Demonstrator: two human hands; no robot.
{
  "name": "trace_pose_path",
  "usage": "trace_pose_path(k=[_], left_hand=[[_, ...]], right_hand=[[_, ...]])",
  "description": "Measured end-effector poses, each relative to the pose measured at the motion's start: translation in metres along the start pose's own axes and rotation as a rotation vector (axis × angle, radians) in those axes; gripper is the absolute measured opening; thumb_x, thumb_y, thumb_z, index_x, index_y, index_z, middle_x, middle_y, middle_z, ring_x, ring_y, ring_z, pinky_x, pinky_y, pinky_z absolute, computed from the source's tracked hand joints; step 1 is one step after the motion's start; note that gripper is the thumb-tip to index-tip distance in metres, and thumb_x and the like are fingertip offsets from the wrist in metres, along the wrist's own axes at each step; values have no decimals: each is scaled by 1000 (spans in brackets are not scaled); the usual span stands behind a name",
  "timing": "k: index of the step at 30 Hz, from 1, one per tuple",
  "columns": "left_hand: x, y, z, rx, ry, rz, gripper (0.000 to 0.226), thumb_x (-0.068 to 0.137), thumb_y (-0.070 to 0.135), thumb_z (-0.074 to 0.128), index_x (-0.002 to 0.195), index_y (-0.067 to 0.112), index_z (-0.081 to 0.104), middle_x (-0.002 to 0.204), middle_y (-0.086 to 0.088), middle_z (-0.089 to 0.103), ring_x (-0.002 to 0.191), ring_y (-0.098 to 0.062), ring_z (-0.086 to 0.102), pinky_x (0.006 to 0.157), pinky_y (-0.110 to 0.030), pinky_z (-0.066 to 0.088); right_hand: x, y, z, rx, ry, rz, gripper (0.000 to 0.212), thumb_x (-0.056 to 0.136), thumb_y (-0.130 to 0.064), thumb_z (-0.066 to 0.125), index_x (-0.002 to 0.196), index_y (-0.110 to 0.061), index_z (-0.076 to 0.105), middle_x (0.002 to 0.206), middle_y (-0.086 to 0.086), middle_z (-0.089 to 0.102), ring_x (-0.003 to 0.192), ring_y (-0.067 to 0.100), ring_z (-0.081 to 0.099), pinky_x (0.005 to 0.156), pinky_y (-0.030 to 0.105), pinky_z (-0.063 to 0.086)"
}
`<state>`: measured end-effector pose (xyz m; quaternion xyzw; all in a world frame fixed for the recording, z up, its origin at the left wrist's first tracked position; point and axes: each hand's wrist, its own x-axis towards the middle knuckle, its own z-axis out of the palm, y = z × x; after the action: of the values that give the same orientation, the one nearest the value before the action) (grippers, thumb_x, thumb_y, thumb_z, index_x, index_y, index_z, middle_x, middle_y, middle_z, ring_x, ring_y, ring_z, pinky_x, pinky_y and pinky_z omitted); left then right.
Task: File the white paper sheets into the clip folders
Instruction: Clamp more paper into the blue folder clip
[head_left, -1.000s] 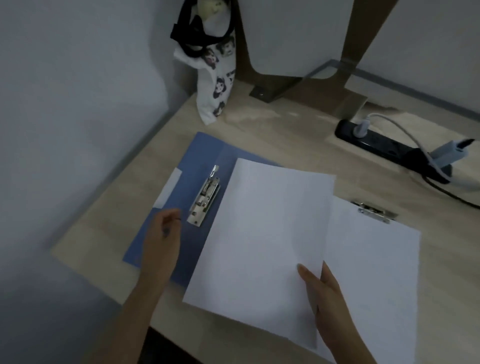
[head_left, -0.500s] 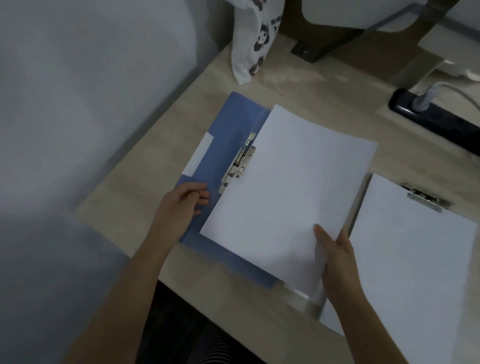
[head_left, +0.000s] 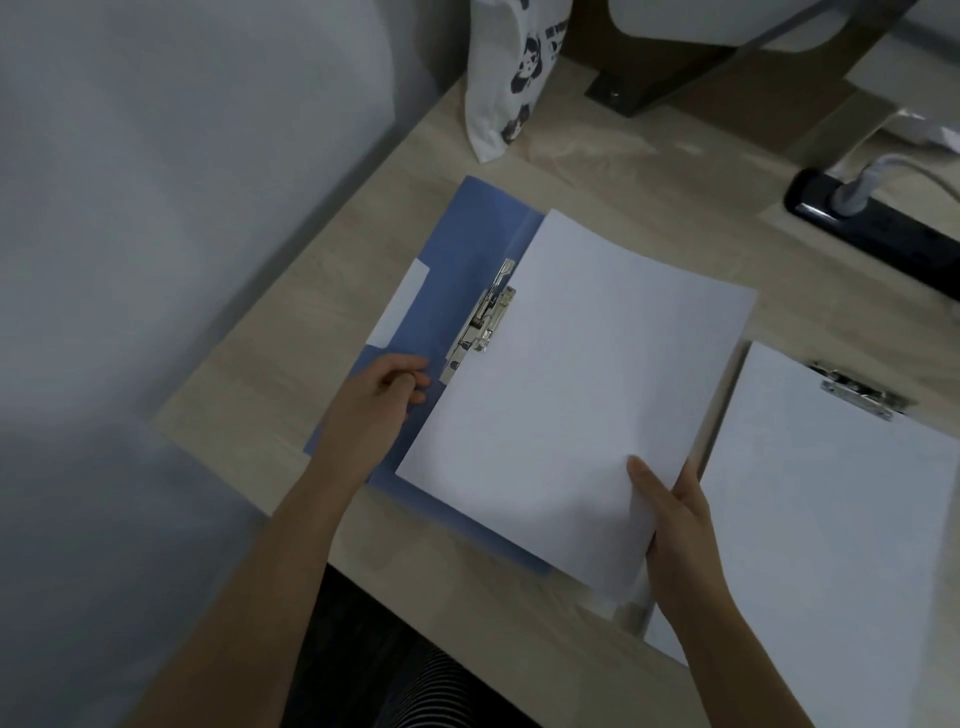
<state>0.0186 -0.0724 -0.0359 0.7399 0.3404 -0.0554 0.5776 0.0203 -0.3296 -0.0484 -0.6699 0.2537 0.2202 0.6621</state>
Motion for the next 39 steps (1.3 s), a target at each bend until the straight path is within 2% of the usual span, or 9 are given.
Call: trace_pose_path(k=[4, 11, 17, 20, 23, 26, 29, 35, 39], left_hand=[[17, 17, 3, 37, -33, 16, 27, 93, 7, 38, 101, 20, 61, 89, 5, 60, 85, -15, 57, 81, -33, 47], [42, 56, 18, 124, -119, 79, 34, 93, 11, 38, 121, 15, 57, 124, -1, 57, 114, -15, 53, 105, -34, 40], [47, 75, 37, 115, -249, 96, 31, 96, 21, 37, 121, 19, 57, 96, 6, 57, 83, -6, 51, 72, -14, 40], [49, 79, 39, 94, -261, 90, 30, 97, 22, 37, 121, 20, 56, 106, 7, 57, 87, -4, 51, 70, -10, 41], [50, 81, 36, 14, -235, 78, 32, 96, 22, 40, 126, 21, 48, 116, 2, 55, 100, -9, 52, 85, -15, 41], [49, 85, 32, -7, -220, 114, 22, 95, 20, 40, 105, 23, 59, 117, -4, 60, 112, -18, 54, 104, -35, 41], [41, 87, 28, -14, -220, 104, 20, 84, 33, 46, 74, 29, 63, 115, -8, 64, 112, -22, 57, 104, -40, 41], [35, 74, 18, -44, -224, 111, 23, 94, 19, 46, 79, 23, 62, 94, 6, 64, 96, -9, 58, 105, -37, 42], [30, 70, 14, -22, -207, 120, 17, 94, 19, 47, 87, 20, 62, 108, -1, 65, 104, -12, 58, 102, -32, 41]], right_hand=[[-3, 1, 0, 13, -4, 1, 33, 91, -22, 53, 122, -31, 51, 113, -6, 63, 100, 20, 59, 81, 38, 48], [-7, 3, 0, 25, -8, 15, 32, 90, -23, 53, 121, -32, 51, 116, -7, 63, 104, 23, 59, 92, 47, 47], [-8, 5, 0, 50, -14, 33, 31, 88, -22, 56, 117, -31, 57, 114, -4, 67, 105, 24, 62, 92, 48, 49], [-8, 4, 0, 56, -11, 38, 28, 87, -22, 57, 113, -32, 59, 112, -3, 68, 104, 25, 63, 92, 49, 49], [-8, 4, 0, 71, -4, 50, 29, 87, -22, 58, 114, -31, 59, 113, -2, 68, 104, 26, 62, 94, 51, 48], [-9, 3, 2, 89, 1, 61, 33, 88, -20, 57, 120, -26, 57, 115, 1, 67, 104, 28, 62, 93, 52, 48], [-10, 2, 1, 100, -3, 68, 29, 89, -20, 55, 116, -27, 58, 113, 1, 67, 101, 28, 62, 84, 46, 51], [-11, 2, 0, 127, 2, 71, 27, 89, -15, 54, 113, -27, 60, 110, 1, 69, 99, 27, 64, 78, 41, 52], [-10, 3, 1, 133, 18, 67, 26, 89, -15, 54, 110, -30, 60, 109, 0, 69, 98, 26, 64, 74, 39, 52]])
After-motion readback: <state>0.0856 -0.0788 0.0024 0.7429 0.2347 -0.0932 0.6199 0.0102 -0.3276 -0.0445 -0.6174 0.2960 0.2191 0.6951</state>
